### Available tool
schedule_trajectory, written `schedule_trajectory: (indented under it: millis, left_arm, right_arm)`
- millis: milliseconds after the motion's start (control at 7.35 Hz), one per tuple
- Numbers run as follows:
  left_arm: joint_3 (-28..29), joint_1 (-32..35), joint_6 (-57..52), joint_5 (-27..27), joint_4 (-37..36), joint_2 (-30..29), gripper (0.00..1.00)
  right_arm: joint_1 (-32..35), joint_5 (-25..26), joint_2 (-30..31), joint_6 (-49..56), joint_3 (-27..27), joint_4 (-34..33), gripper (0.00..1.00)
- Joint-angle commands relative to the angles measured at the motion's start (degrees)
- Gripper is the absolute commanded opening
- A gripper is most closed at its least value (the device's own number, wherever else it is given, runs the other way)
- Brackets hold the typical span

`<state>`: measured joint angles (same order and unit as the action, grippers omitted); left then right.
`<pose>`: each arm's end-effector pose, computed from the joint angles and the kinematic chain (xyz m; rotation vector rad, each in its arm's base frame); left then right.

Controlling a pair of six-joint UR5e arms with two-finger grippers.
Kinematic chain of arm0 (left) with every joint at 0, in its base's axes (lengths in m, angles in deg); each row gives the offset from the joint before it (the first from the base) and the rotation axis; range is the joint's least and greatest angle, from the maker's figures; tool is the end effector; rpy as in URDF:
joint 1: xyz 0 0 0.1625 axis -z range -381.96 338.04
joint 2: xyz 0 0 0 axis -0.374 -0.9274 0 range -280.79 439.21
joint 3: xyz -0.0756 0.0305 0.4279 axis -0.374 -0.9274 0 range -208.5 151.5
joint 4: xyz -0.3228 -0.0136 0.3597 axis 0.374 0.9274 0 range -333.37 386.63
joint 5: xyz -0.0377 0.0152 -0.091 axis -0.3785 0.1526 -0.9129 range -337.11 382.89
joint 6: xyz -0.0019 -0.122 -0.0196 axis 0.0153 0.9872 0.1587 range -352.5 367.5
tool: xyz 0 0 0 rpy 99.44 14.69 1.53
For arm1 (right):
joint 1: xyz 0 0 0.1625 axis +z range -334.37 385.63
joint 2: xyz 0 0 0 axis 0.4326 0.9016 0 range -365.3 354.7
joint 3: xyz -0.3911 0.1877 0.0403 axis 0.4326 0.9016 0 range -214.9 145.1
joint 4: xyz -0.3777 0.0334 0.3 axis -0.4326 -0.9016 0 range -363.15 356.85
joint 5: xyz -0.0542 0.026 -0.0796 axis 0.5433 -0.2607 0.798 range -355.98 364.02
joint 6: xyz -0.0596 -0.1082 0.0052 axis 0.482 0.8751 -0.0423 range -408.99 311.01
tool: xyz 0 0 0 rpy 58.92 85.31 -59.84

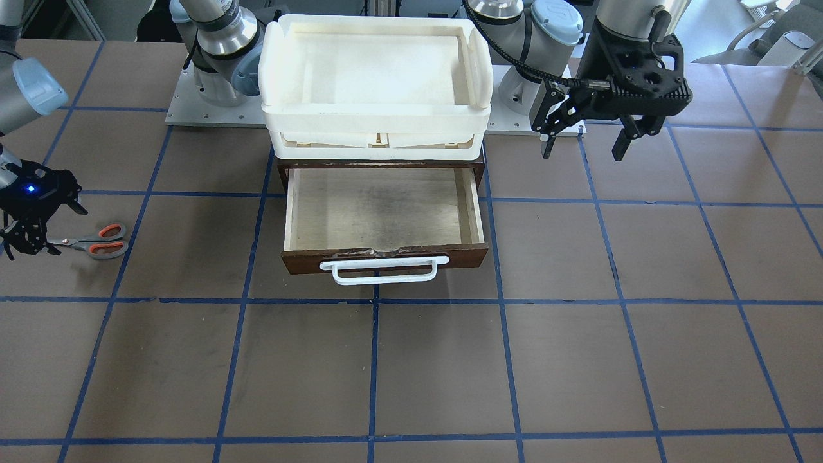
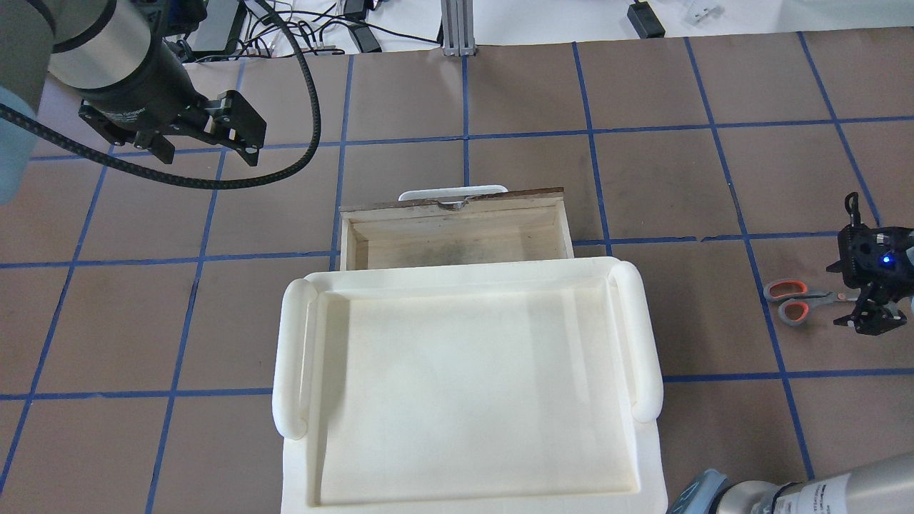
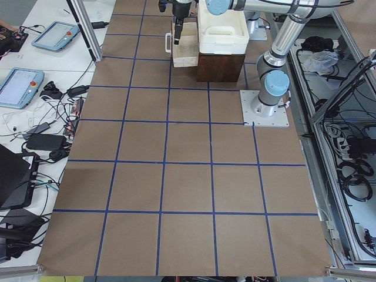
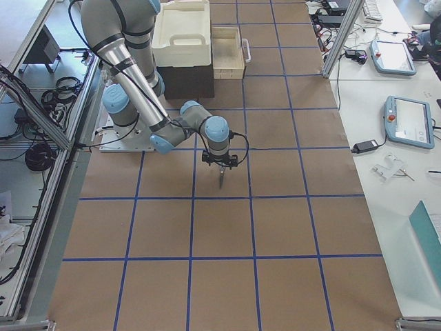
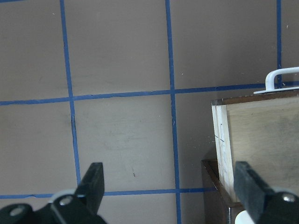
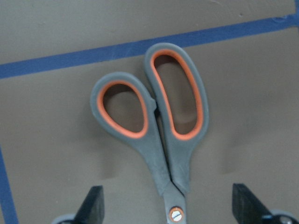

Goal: Put scissors in drawer and close it
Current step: 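Lower the right gripper over the scissors handles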

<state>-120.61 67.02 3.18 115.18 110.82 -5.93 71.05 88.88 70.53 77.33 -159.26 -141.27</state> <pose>-0.1187 -0.5464 0.5116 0.0844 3.0853 -0.2276 -0.2575 -0.4669 0.1129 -2.0440 2.3631 -0.1391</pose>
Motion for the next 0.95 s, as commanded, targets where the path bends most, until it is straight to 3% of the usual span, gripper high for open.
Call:
schedule_trajectory:
  millis: [0, 817]
  left_arm:
    - [0.00, 0.05, 0.01, -0.01, 0.01, -0.02, 1.00]
    - [0.00, 0.05, -0.08, -0.10, -0.08, -0.19, 1.00]
  right_arm:
    - [2.83, 1.43, -0.33, 1.55, 0.00, -0.40, 0.78]
    - [2.40, 2.59, -0.68, 8.50, 0.09, 0.04, 0.80]
